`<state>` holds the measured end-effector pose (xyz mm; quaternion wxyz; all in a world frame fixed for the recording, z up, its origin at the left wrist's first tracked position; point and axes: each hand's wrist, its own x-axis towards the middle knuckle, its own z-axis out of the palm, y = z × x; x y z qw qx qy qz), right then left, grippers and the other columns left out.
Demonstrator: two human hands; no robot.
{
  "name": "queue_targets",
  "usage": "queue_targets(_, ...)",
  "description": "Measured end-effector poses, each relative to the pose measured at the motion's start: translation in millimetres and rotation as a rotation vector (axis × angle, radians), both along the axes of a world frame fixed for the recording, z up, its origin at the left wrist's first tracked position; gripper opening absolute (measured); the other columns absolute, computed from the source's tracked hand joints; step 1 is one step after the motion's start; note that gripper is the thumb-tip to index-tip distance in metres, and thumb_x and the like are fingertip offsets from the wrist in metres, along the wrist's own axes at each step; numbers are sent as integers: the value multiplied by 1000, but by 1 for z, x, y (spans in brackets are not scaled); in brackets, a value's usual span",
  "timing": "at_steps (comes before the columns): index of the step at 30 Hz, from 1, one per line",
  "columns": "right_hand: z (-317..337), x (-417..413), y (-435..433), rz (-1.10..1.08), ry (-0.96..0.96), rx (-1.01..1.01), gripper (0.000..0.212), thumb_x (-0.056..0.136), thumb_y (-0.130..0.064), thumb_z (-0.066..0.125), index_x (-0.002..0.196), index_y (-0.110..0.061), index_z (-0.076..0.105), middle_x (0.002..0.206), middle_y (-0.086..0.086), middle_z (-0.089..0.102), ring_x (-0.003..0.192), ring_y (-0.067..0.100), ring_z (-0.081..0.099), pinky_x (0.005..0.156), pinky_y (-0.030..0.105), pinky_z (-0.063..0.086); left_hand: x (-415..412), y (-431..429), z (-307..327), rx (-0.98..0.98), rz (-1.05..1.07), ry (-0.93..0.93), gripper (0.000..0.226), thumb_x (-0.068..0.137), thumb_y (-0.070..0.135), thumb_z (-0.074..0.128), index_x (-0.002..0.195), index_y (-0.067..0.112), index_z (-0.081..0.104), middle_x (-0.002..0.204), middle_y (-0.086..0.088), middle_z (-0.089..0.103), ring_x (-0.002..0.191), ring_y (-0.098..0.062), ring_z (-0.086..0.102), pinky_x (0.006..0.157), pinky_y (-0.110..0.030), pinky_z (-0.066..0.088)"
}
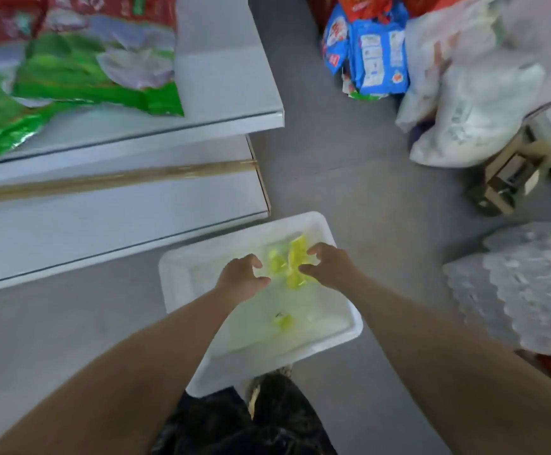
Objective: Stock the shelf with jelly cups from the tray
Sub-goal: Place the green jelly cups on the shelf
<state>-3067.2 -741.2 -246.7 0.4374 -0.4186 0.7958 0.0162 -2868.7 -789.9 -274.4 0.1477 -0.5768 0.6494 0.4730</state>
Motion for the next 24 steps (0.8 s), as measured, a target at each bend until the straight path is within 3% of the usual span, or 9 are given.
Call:
queue_targets(7,-90,3,28,-223,-101,186,51,90,-45,65,133,-18,56,130,5,60,123,22,54,97,26,39,-14,54,-82,263,95,-18,63,81,50,71,134,20,52,132,-3,59,121,-21,55,90,-24,38)
queue_targets(12,-140,6,33,-381,-137,199,54,89,-48,65,134,-20,55,122,4,64,115,22,57,100,30,42,-26,79,-122,363,317,-49,55,80,49,74,127,28,55,115,-3,65,104,-21,63,87,-26,49)
queue_targets(15,-161,14,35,-510,-152,148,48,81,-54,69,117,-22,61,102,3,69,90,21,62,96,41,51,-35,89,-134,411,484,-51,45,78,46,77,114,26,59,101,-2,64,84,-19,60,73,-22,43)
queue_targets(20,-193,18,38,-687,-163,104,48,57,-69,69,83,-30,59,94,4,72,94,29,69,86,46,56,-46,96,-150,434,586,-89,42,77,47,76,104,21,58,97,-1,60,86,-21,58,73,-23,40)
queue_targets(24,-194,21,32,-749,-153,104,37,64,-58,77,78,-27,61,95,3,72,90,24,70,86,42,57,-51,98,-160,427,605,-99,41,76,46,78,98,19,55,93,2,57,86,-19,55,72,-22,36)
